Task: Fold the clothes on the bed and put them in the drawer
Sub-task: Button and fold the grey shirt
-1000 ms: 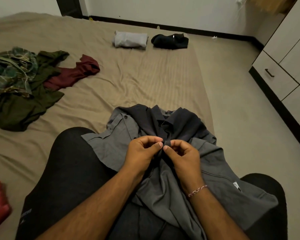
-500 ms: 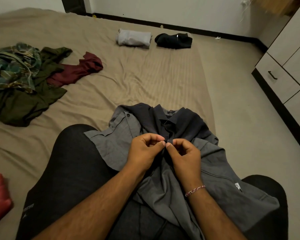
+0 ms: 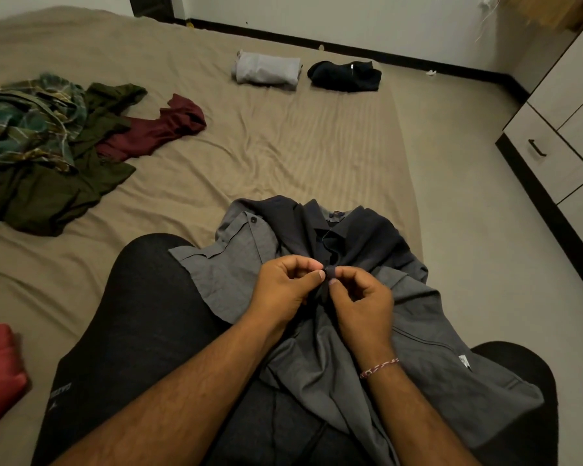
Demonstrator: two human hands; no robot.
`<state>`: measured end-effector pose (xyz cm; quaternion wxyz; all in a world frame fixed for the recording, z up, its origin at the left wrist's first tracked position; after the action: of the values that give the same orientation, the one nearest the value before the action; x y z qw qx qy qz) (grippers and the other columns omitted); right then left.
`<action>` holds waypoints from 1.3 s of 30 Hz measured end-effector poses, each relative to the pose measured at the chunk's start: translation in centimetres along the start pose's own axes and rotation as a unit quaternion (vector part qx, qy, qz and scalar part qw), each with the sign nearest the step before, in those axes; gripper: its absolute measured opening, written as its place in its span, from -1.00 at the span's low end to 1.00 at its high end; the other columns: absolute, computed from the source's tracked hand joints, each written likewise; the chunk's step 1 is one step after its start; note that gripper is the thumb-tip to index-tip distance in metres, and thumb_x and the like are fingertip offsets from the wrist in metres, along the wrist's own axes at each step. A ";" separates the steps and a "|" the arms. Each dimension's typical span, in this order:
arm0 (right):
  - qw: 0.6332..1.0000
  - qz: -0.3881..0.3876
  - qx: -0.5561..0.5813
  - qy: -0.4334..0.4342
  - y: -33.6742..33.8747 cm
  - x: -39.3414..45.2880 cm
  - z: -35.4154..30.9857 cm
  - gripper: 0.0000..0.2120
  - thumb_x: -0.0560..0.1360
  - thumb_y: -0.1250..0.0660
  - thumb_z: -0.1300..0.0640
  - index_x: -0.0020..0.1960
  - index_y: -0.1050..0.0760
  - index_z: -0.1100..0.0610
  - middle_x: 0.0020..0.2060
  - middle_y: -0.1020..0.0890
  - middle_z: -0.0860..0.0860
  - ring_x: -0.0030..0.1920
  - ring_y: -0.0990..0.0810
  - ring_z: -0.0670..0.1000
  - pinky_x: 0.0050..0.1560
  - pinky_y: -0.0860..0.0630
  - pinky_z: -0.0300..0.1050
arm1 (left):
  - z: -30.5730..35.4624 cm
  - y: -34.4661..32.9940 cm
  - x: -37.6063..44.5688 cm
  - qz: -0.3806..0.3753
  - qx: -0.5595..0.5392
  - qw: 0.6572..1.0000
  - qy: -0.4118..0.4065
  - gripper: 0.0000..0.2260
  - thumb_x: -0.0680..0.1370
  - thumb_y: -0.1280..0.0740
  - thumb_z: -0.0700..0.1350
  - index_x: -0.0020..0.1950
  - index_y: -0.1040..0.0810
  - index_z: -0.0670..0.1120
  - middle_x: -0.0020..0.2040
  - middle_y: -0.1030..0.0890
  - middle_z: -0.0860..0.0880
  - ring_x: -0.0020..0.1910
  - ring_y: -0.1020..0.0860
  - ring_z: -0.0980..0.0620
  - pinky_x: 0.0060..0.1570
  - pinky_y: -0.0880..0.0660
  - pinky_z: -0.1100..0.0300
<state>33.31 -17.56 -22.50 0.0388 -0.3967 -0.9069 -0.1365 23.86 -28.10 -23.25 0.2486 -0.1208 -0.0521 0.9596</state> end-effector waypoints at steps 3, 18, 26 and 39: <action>1.000 -0.016 -0.006 -0.012 0.1 0.3 0.3 -0.69 0.51 -0.33 0.44 -0.03 -0.73 0.10 -0.16 -0.76 -0.07 -0.10 -0.73 -0.05 -0.01 -0.67 -0.11 | -0.2 0.1 0.3 -0.004 -0.014 0.999 0.039 -0.93 0.53 -0.49 -0.29 -0.09 -0.69 -0.13 -0.31 -0.65 -0.09 -0.44 -0.49 0.11 -0.42 -0.45 0.25; 0.996 -0.041 -0.056 0.048 -0.4 0.1 0.1 -0.72 0.50 -0.48 0.32 -0.02 -0.64 -0.08 -0.17 -0.70 -0.19 -0.18 -0.70 -0.11 -0.15 -0.62 -0.28 | -0.5 0.2 0.6 -0.025 -0.039 0.995 0.086 -0.90 0.59 -0.42 -0.25 -0.10 -0.68 -0.12 -0.33 -0.67 -0.04 -0.44 -0.48 0.11 -0.43 -0.40 0.27; 0.997 -0.049 -0.051 0.037 -0.4 0.6 1.5 -0.75 0.49 -0.48 0.32 0.03 -0.67 0.00 -0.13 -0.72 -0.08 -0.13 -0.71 -0.02 -0.04 -0.69 -0.01 | -0.8 0.2 0.7 -0.005 -0.053 0.992 0.118 -0.93 0.58 -0.45 -0.24 -0.11 -0.65 -0.20 -0.38 -0.60 -0.06 -0.46 -0.45 0.11 -0.45 -0.42 0.29; 0.975 -0.017 -0.193 0.107 -1.0 0.4 1.4 -0.85 0.46 -0.50 0.23 -0.02 -0.66 0.02 -0.17 -0.65 -0.13 -0.21 -0.63 -0.14 -0.18 -0.62 -0.15 | -0.7 0.2 0.4 0.033 0.162 0.986 -0.035 -0.87 0.52 -0.53 -0.19 -0.20 -0.71 0.01 -0.27 -0.72 0.06 -0.26 -0.66 0.23 -0.22 -0.54 0.36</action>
<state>32.40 -17.54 -24.03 0.0560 -0.3643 -0.8609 -0.3508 23.57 -28.03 -24.00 0.2309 -0.0467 0.0996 0.9667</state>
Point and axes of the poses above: each hand's wrist, its own x-axis towards the middle knuckle, its own y-axis out of the back of the hand, z = x × y, the point moved 2 cm from there along x, towards the middle knuckle
